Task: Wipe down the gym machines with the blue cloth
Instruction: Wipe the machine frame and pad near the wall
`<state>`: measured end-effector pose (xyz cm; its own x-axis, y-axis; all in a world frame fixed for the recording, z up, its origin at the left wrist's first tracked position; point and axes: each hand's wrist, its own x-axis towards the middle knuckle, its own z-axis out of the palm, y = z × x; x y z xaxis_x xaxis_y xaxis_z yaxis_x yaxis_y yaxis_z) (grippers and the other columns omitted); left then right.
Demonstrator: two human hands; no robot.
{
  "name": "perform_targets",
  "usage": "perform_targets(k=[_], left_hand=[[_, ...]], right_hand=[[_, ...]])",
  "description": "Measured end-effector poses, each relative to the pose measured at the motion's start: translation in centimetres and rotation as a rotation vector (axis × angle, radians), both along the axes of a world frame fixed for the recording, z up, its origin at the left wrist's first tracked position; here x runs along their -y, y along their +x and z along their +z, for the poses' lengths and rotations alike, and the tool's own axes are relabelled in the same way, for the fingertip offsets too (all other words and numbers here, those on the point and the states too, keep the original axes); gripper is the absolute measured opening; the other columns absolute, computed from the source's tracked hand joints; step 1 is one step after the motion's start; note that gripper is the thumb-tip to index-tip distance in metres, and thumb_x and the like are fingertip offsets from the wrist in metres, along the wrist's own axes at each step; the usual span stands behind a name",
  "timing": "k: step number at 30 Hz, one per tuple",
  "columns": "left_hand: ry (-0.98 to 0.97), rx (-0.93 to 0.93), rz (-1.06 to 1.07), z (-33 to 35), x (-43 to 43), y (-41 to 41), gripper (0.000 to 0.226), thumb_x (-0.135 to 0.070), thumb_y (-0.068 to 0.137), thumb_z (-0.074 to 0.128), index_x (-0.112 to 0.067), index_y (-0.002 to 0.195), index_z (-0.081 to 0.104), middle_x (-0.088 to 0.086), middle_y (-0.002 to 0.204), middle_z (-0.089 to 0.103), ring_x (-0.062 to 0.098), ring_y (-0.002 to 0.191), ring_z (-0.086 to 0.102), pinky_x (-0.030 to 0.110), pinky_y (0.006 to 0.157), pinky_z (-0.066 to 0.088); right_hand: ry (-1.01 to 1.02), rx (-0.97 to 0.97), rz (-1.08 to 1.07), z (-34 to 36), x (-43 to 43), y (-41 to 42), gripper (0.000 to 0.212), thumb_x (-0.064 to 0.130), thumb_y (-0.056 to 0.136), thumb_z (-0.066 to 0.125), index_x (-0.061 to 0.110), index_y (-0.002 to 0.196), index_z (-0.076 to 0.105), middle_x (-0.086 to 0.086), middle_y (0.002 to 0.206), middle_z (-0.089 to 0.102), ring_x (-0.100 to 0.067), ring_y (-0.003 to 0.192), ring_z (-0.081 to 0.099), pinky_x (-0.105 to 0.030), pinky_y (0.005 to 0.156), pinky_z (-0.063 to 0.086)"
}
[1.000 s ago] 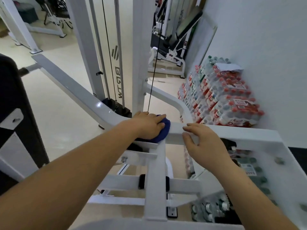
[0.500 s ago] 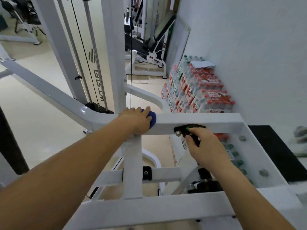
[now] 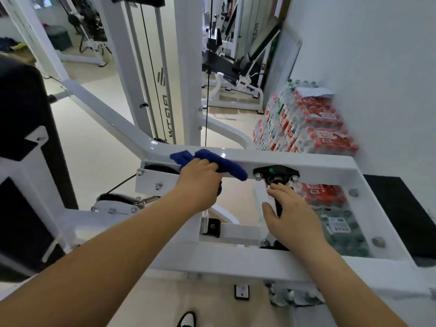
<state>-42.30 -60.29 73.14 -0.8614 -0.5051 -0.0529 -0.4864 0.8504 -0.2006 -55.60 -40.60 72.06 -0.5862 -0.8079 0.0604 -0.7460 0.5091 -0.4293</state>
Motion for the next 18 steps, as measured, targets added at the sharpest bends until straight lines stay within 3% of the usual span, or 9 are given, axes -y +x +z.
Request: perform_targets(k=[2, 4, 6, 9, 11, 13, 14, 16, 18], left_hand=[[0.026, -0.006, 0.012, 0.4, -1.9, 0.9, 0.018, -0.022, 0.096, 0.058, -0.021, 0.11, 0.07, 0.0, 0.11, 0.066, 0.023, 0.107, 0.059, 0.036, 0.094, 0.048], [0.049, 0.061, -0.054, 0.7, -3.8, 1.8, 0.018, -0.017, 0.096, 0.062, -0.022, 0.111, 0.07, -0.002, 0.108, 0.068, 0.021, 0.104, 0.063, 0.034, 0.091, 0.052], [0.098, 0.004, -0.057, 1.3, -4.3, 2.3, 0.021, -0.017, 0.097, 0.063, -0.026, 0.115, 0.068, -0.005, 0.111, 0.068, 0.02, 0.104, 0.065, 0.035, 0.085, 0.054], [0.295, -0.37, 0.034, 2.5, -3.7, 1.3, 0.019, -0.021, 0.103, 0.053, -0.03, 0.114, 0.066, -0.006, 0.11, 0.066, 0.019, 0.099, 0.066, 0.036, 0.076, 0.055], [0.579, -0.715, 0.07, 3.1, -4.4, -0.4, 0.023, -0.025, 0.105, 0.05, -0.03, 0.117, 0.069, -0.007, 0.107, 0.068, 0.015, 0.098, 0.064, 0.033, 0.086, 0.053], [0.862, -0.935, 0.113, 4.1, -5.6, -2.6, 0.024, -0.024, 0.102, 0.055, -0.034, 0.116, 0.072, -0.012, 0.105, 0.073, 0.008, 0.099, 0.066, 0.028, 0.094, 0.051], [0.983, -0.96, 0.119, 4.5, -6.1, -3.6, 0.024, -0.022, 0.101, 0.059, -0.037, 0.113, 0.074, -0.015, 0.102, 0.075, 0.005, 0.096, 0.068, 0.028, 0.095, 0.053], [1.146, -0.89, 0.071, 5.1, -6.4, -5.7, 0.024, -0.021, 0.099, 0.063, -0.039, 0.109, 0.075, -0.018, 0.099, 0.076, 0.0, 0.094, 0.069, 0.03, 0.095, 0.056], [1.154, -0.785, -0.008, 5.3, -5.8, -7.9, 0.021, -0.029, 0.099, 0.063, -0.037, 0.114, 0.074, -0.02, 0.104, 0.075, -0.002, 0.098, 0.067, 0.029, 0.095, 0.055]], right_hand=[[0.047, -0.023, 0.012, 0.5, 0.1, -0.1, 0.046, 0.039, 0.101, 0.055, 0.023, 0.144, 0.057, 0.011, 0.154, 0.048, -0.01, 0.145, 0.038, -0.033, 0.116, 0.036], [0.061, -0.013, 0.006, 1.1, 0.2, 0.0, 0.043, 0.04, 0.101, 0.054, 0.024, 0.14, 0.06, 0.011, 0.151, 0.051, -0.01, 0.141, 0.043, -0.033, 0.111, 0.04], [0.005, 0.062, -0.004, 1.5, 0.4, 0.5, 0.037, 0.036, 0.101, 0.054, 0.026, 0.136, 0.063, 0.011, 0.142, 0.057, -0.011, 0.131, 0.052, -0.031, 0.105, 0.044], [-0.253, 0.489, -0.064, 3.0, 1.2, 1.8, 0.033, 0.024, 0.102, 0.058, 0.036, 0.133, 0.062, 0.014, 0.125, 0.067, -0.006, 0.111, 0.064, -0.027, 0.097, 0.054], [-0.357, 0.903, -0.031, 4.2, 1.9, 2.6, 0.046, 0.013, 0.101, 0.06, 0.046, 0.134, 0.057, 0.015, 0.115, 0.071, -0.005, 0.108, 0.069, -0.037, 0.088, 0.063], [-0.447, 1.105, 0.003, 4.8, 2.5, 2.4, 0.059, 0.003, 0.098, 0.063, 0.048, 0.135, 0.053, 0.012, 0.114, 0.073, -0.008, 0.101, 0.073, -0.034, 0.072, 0.064], [-0.508, 1.105, -0.037, 4.8, 2.6, 1.8, 0.06, 0.001, 0.097, 0.064, 0.044, 0.137, 0.051, 0.007, 0.116, 0.074, -0.012, 0.099, 0.075, -0.032, 0.068, 0.063], [-0.636, 1.014, -0.199, 4.8, 2.6, 0.2, 0.049, 0.003, 0.098, 0.063, 0.035, 0.134, 0.055, -0.002, 0.117, 0.074, -0.02, 0.101, 0.075, -0.037, 0.074, 0.064], [-0.736, 0.931, -0.365, 4.7, 2.1, -1.6, 0.032, 0.01, 0.099, 0.065, 0.032, 0.122, 0.061, -0.003, 0.111, 0.075, -0.019, 0.098, 0.075, -0.04, 0.081, 0.064]])
